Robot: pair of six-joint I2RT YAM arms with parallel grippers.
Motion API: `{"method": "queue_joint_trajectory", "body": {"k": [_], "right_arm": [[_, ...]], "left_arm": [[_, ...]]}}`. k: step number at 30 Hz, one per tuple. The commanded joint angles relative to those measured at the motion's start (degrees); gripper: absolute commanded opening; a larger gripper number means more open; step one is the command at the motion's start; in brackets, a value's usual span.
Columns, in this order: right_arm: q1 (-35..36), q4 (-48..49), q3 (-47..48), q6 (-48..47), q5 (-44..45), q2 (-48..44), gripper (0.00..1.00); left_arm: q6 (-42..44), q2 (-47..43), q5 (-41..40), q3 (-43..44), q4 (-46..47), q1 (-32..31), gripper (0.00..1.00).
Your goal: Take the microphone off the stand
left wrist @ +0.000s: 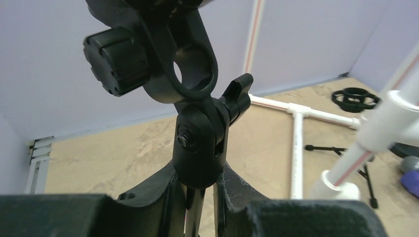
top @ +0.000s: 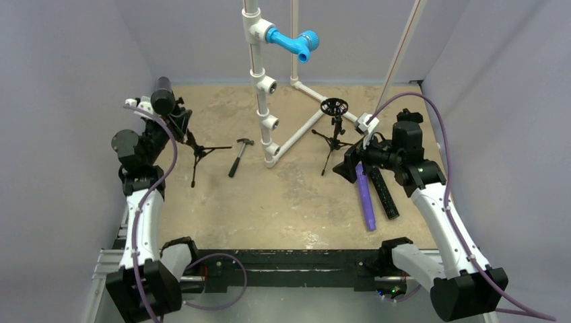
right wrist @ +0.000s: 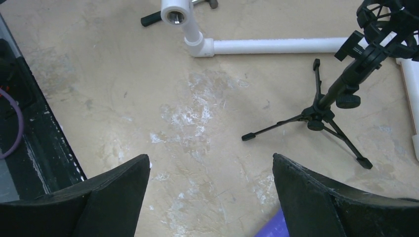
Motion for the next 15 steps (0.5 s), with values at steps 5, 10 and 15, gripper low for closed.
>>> {"method": "queue_joint_trajectory", "body": {"k": [5,10,15], "right_arm": [[-0.10,-4.67,4.49,-4.50,-4.90,0.94,0.92],[-0.07,-4.50,5.29,-4.50,-9.73,0.76,0.92],[0.54,-3.60,7.17,-2.51,-15.22,2.05,0.91]], "left_arm": [[0.97,-14.70,11.14,0.68,-15.01,0.08,0.00],[2.75,-20.22,14.08,1.92,-25.20,-4.33,0.00],[3.91,-19.69,13.15,4.47,-33.33,-15.75,0.00]]}}
